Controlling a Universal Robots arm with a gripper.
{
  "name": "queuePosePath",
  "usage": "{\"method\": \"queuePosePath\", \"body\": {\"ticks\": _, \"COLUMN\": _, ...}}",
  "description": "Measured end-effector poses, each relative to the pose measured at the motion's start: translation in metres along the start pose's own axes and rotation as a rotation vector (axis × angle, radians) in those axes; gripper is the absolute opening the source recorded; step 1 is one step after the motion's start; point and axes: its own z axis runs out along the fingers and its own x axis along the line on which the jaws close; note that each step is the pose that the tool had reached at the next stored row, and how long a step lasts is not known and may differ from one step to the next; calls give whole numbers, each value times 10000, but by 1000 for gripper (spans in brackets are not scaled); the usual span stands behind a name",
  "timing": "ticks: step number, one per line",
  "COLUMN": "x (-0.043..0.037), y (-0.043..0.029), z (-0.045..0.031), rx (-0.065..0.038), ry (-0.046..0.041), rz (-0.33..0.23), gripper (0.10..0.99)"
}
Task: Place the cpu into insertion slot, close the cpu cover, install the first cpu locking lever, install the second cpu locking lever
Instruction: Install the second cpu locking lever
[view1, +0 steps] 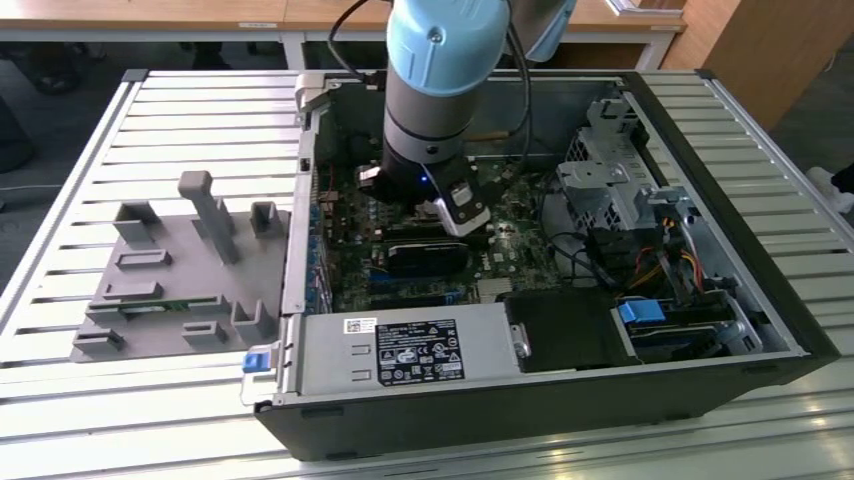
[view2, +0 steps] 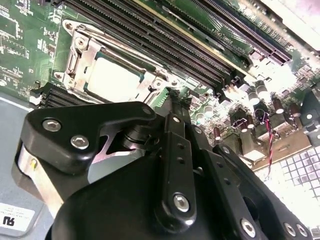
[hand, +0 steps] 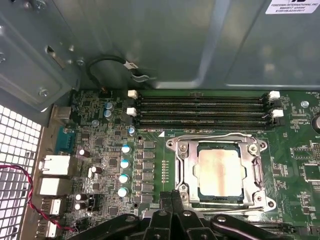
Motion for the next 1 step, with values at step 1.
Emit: {"method": "queuePosePath", "body": {"ticks": 1, "x": 0, "y": 0, "z": -1, "rx": 1, "ry": 1, "rz": 0, "gripper": 110}}
